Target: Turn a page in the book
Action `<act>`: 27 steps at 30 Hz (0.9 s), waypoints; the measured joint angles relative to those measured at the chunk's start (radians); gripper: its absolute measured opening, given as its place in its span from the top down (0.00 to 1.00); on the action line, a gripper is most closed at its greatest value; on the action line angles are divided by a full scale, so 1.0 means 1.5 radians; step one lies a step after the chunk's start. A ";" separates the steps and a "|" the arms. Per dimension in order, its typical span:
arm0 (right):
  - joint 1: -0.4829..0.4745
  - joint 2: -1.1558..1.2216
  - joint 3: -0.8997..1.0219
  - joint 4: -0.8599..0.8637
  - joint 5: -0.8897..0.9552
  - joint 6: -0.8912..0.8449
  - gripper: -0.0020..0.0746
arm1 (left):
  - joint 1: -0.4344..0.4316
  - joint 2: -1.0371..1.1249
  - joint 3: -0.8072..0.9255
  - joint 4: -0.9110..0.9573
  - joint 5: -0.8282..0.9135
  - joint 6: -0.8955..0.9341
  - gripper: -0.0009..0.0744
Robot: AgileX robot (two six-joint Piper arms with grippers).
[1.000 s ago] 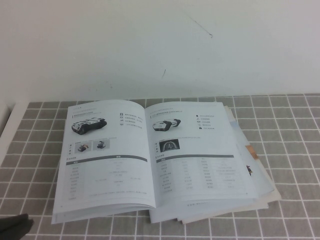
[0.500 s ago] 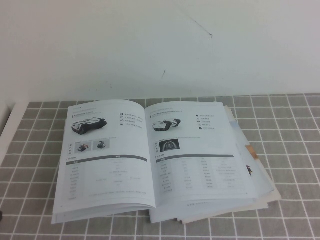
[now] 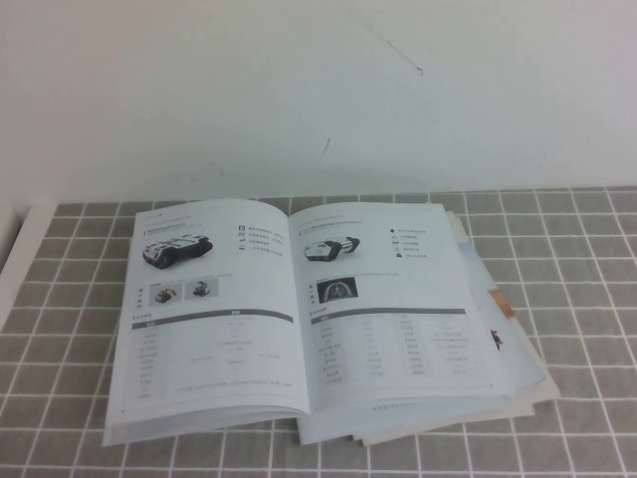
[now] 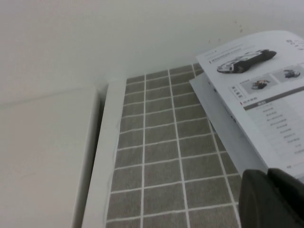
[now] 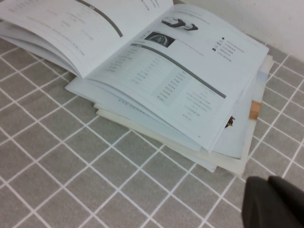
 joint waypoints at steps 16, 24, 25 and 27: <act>0.000 0.000 0.000 0.001 0.000 0.000 0.98 | 0.008 0.000 -0.002 -0.004 0.069 -0.105 0.99; 0.000 0.000 0.000 0.001 0.000 0.000 0.98 | 0.008 0.000 -0.002 -0.004 0.070 -0.105 0.99; 0.000 0.000 0.000 0.001 0.000 0.000 0.98 | 0.008 0.000 -0.002 -0.004 0.070 -0.105 0.99; 0.000 0.000 0.000 0.001 0.000 0.000 0.98 | 0.008 0.000 -0.002 -0.004 0.072 -0.105 0.99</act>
